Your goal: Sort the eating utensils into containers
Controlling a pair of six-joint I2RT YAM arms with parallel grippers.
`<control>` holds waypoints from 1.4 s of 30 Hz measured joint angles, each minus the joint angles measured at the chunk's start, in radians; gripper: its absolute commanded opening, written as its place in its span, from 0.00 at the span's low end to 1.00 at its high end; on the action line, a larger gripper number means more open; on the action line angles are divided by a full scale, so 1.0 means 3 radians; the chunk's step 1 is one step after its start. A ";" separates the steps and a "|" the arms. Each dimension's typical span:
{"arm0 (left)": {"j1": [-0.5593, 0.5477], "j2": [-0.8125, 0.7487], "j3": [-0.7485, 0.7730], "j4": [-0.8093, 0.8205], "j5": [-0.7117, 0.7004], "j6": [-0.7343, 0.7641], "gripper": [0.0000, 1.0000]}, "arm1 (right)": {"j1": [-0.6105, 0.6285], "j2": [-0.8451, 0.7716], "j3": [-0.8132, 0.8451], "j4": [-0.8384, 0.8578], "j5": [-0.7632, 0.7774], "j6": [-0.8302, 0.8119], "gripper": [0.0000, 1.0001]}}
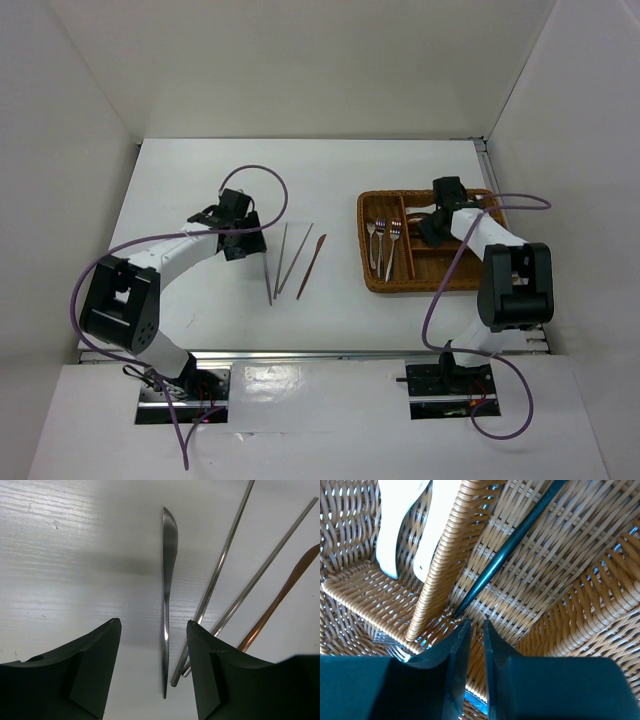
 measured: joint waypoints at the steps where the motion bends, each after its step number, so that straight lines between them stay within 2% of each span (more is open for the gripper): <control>1: 0.0000 0.0020 0.0000 0.0000 0.0000 0.0000 0.67 | 0.0000 -0.0004 0.0006 0.0000 0.0000 -0.0038 0.28; 8: -0.0046 0.0215 0.0034 -0.0022 -0.0092 -0.0005 0.63 | 0.0000 -0.0371 -0.0024 0.0175 -0.0141 -0.0495 0.32; 13: -0.0270 0.0326 0.0145 -0.0144 -0.0327 -0.0019 0.62 | 0.0000 -0.0676 -0.0132 0.0458 -0.0298 -0.0788 0.32; 18: -0.0449 0.0397 0.0235 -0.0268 -0.0469 -0.0089 0.58 | 0.0000 -0.0740 -0.0292 0.0576 -0.0467 -0.0997 0.32; 31: -0.0538 0.0758 0.0381 -0.0431 -0.0609 -0.0228 0.51 | 0.0000 -0.0993 -0.0514 0.0828 -0.0904 -0.1467 0.32; 37: -0.0559 0.0894 0.0549 -0.0463 -0.0607 -0.0271 0.32 | 0.0071 -0.1025 -0.0576 0.0958 -0.1033 -0.1591 0.32; 42: -0.0561 0.0952 0.0619 -0.0476 -0.0600 -0.0264 0.22 | 0.0238 -0.1025 -0.0623 0.1061 -0.1130 -0.1673 0.32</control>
